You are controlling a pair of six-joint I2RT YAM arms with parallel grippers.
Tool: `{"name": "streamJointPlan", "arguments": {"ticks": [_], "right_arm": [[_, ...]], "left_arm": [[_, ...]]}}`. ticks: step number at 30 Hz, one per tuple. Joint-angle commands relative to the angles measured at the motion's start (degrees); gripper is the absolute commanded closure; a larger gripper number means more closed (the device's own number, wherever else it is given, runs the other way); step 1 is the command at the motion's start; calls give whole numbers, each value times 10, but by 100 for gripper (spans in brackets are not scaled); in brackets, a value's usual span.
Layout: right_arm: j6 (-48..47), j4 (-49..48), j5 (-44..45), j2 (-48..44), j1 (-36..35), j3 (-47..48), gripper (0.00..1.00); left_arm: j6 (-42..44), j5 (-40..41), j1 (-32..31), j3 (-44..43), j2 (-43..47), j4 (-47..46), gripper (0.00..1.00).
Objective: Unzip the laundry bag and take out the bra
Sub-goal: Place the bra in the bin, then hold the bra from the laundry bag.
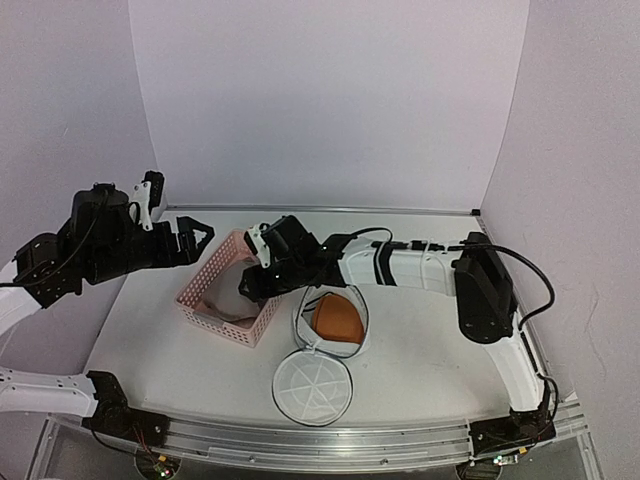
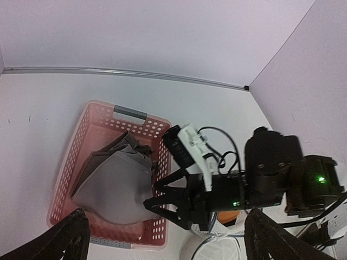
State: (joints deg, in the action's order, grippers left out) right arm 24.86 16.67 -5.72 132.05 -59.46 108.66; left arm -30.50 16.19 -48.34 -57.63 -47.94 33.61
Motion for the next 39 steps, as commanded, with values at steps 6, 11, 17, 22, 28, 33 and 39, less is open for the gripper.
{"name": "streamJointPlan", "arguments": {"ticks": [6, 11, 17, 22, 28, 33, 39], "right_arm": [[-22, -15, 68, -234, 2, -103, 49], [-24, -7, 85, -332, 2, -185, 48], [-13, 11, 62, -433, 2, -287, 48], [-1, 41, 55, -473, 2, -357, 45], [11, 41, 82, -447, 2, -403, 41], [6, 41, 129, -393, 2, -397, 33], [-1, 39, 173, -339, 6, -388, 27]], "left_arm": [[12, -23, -1, -29, -48, -19, 0], [27, -47, -1, -34, -86, -43, 0], [68, -119, -1, -52, -161, -71, 0], [102, -215, -1, -84, -245, -92, 0], [109, -254, -1, -105, -323, -110, 0], [101, -272, 0, -110, -367, -118, 5], [82, -257, -1, -104, -405, -121, 14]]}}
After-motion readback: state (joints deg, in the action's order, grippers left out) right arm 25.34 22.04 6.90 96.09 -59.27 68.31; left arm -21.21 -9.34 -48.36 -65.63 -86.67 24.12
